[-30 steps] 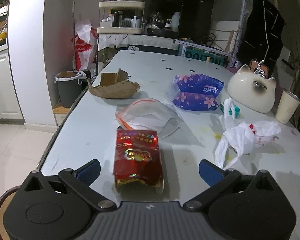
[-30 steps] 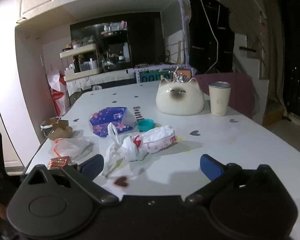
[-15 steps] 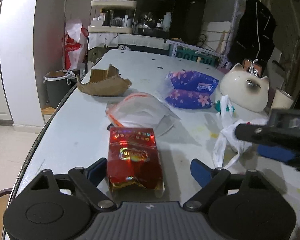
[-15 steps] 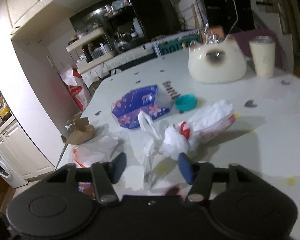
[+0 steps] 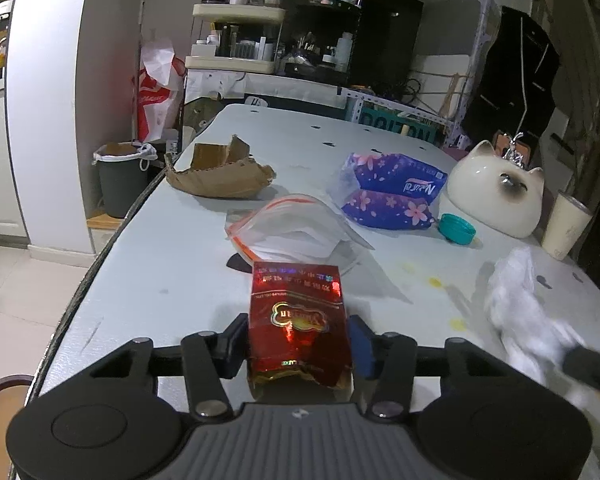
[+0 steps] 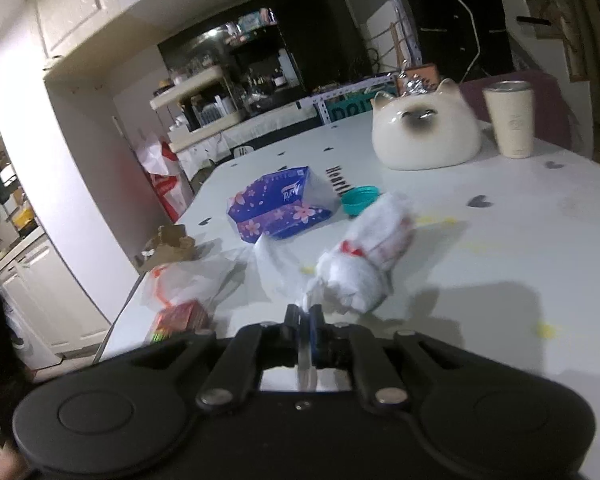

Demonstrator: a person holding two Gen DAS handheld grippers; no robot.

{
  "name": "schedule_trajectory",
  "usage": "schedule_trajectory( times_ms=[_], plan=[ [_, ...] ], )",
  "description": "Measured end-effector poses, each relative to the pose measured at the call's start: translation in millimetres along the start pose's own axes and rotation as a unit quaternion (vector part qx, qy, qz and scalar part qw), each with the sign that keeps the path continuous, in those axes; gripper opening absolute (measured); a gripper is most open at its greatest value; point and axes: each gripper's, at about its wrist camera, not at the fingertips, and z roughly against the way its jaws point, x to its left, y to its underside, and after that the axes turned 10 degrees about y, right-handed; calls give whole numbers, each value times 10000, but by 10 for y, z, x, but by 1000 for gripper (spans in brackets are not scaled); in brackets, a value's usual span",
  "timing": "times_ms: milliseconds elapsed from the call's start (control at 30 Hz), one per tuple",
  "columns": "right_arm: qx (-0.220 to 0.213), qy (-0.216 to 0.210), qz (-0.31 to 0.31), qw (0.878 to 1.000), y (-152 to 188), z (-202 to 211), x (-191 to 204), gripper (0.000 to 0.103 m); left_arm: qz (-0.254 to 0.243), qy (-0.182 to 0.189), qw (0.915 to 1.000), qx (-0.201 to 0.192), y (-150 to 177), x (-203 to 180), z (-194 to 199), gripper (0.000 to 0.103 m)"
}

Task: Collect trash
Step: 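Grasp the red snack box with the left tool while the right tool grasps the white plastic bag, then lift the red box with the left tool while the right tool lifts the white bag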

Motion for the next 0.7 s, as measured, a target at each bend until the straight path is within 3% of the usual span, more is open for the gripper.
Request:
schedule_trajectory(
  times_ms=[300,367,400,433,467,567,700],
  plan=[
    [-31,161,173,9997,238,811,-491,6,-271,184,9994,115,99,-52,122,52],
    [-86,102,82,9999,253,938,-566,14,-306,270,9991,139,130,-53,167,52],
    [-189,53,-13,9998,247,1009,-604,29,-316,316,9989,148,147,-50,191,52],
    [-260,3,-79,9996,225,1035,-615,51,-328,366,9987,157,164,-48,215,52],
    [-379,-24,-200,9991,196,1057,-637,59,-342,406,9984,169,178,-48,239,52],
    [-428,72,-398,9983,117,950,-629,63,-390,514,9977,197,227,-54,302,52],
    [-144,228,-532,9982,123,592,-535,64,-407,678,9966,218,298,-48,402,52]
  ],
)
